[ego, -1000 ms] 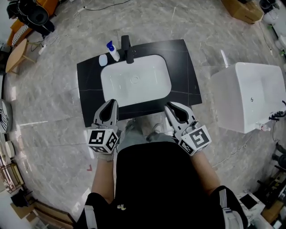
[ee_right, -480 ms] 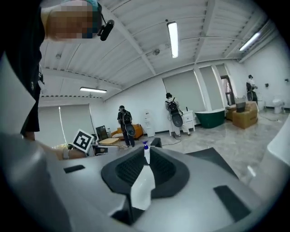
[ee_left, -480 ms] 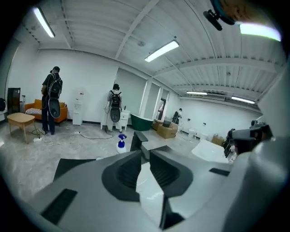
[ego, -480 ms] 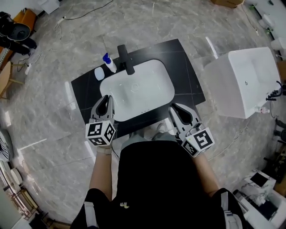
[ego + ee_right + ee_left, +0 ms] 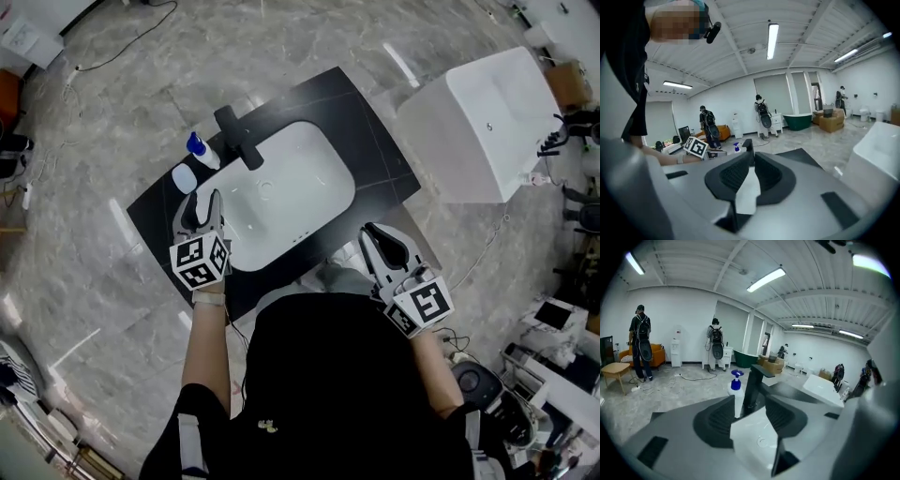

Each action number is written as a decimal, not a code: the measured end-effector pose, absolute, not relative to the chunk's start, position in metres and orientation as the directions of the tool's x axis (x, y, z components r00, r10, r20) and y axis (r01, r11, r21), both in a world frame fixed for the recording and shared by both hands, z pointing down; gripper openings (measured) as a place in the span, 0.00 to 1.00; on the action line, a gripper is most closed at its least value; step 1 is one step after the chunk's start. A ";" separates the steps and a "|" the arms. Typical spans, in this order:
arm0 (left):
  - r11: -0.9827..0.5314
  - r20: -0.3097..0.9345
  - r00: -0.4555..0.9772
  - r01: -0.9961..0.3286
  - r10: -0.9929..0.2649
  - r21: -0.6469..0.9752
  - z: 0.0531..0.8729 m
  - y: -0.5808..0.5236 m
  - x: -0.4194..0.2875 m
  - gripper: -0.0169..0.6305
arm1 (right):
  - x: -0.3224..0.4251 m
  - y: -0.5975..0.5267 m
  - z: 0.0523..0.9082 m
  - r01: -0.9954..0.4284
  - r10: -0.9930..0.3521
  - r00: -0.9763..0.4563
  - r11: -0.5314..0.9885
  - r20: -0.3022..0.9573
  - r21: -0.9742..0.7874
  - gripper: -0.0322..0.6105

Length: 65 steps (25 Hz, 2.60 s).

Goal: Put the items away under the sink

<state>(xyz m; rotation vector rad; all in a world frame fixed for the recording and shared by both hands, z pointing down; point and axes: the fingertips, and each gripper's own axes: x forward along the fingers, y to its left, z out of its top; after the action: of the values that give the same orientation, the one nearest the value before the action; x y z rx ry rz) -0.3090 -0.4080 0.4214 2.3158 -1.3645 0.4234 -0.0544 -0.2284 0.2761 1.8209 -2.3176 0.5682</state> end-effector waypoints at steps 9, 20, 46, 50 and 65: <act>-0.446 0.509 0.468 -0.878 -0.722 0.174 0.470 -0.460 -0.299 0.40 | -0.041 -0.209 0.293 -0.986 -0.904 -0.115 0.055 0.412 -0.155 0.14; -0.433 0.525 0.430 -0.893 -0.735 0.126 0.501 -0.503 -0.291 0.42 | -0.034 -0.195 0.296 -0.991 -0.897 0.003 -0.063 0.442 -0.121 0.14; -0.503 0.535 0.448 -0.863 -0.716 0.048 0.484 -0.466 -0.295 0.34 | -0.038 -0.149 0.300 -0.986 -0.899 -0.001 -0.072 0.437 -0.152 0.13; -0.502 0.515 0.444 -0.864 -0.733 0.032 0.465 -0.450 -0.293 0.34 | -0.032 -0.139 0.301 -0.981 -0.912 -0.012 -0.068 0.411 -0.180 0.13; -0.531 0.435 0.470 -0.847 -0.768 -0.021 0.392 -0.319 -0.216 0.34 | 0.060 -0.037 0.293 -0.967 -0.957 -0.027 -0.049 0.290 -0.251 0.13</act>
<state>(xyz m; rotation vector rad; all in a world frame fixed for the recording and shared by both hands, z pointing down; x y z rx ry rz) -0.2157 -0.3188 0.3917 2.5192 -1.4020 0.5924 0.0600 -0.0367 0.2931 2.1727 -2.1486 0.6085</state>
